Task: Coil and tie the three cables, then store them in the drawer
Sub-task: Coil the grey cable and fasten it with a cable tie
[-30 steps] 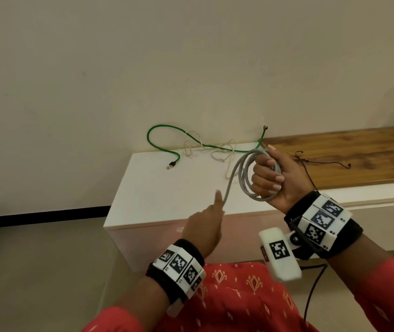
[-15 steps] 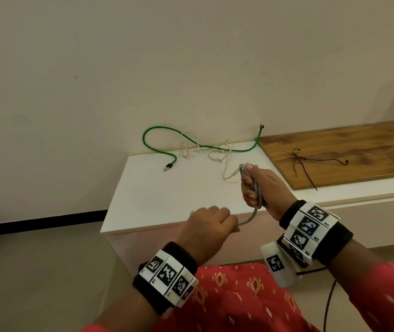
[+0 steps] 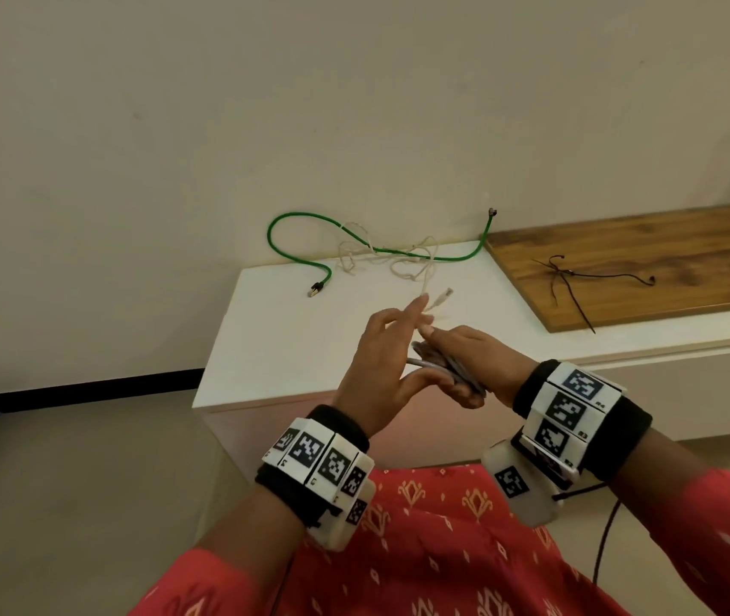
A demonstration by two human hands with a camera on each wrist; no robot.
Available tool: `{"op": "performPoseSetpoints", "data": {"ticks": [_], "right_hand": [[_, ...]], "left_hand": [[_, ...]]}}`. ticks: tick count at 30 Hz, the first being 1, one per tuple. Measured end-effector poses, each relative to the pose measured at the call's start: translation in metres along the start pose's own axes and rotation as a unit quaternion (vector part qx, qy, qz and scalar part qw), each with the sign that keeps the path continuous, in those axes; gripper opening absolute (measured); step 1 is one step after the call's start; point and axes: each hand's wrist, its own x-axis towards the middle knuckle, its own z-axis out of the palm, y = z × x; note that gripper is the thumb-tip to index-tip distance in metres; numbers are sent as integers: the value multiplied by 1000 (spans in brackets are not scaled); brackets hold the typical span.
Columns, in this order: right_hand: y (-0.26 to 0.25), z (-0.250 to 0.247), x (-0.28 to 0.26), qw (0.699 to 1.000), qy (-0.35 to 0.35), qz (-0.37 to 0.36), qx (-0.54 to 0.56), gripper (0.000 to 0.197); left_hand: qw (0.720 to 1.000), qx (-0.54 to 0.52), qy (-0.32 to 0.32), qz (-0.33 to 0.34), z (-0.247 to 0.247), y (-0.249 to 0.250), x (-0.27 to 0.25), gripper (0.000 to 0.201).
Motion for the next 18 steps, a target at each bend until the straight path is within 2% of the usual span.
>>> {"op": "performPoseSetpoints", "data": {"ticks": [3,6,8,13,15,18], "right_hand": [[-1,0,-1,999,-28,17,40,65],[-1,1,-2,995,-38,27,88,64],[-2,0,-1,995,-36,35,83,63],[-2,1,-2,996,-39,46,64,62],[-2,3,-1,997,-19,25,68,60],[-1,8,2,996,52,-4,71,58]], "left_hand": [[998,-6,-57,-25,-1,-2,0,96],[998,1,-55,-34,-4,-2,2,80],[998,25,-55,-22,-4,-3,4,67],[997,14,-69,-28,-2,-6,3,67],[999,15,-50,-15,-3,-8,3,69],[998,49,-27,-7,-5,-11,4,81]]}}
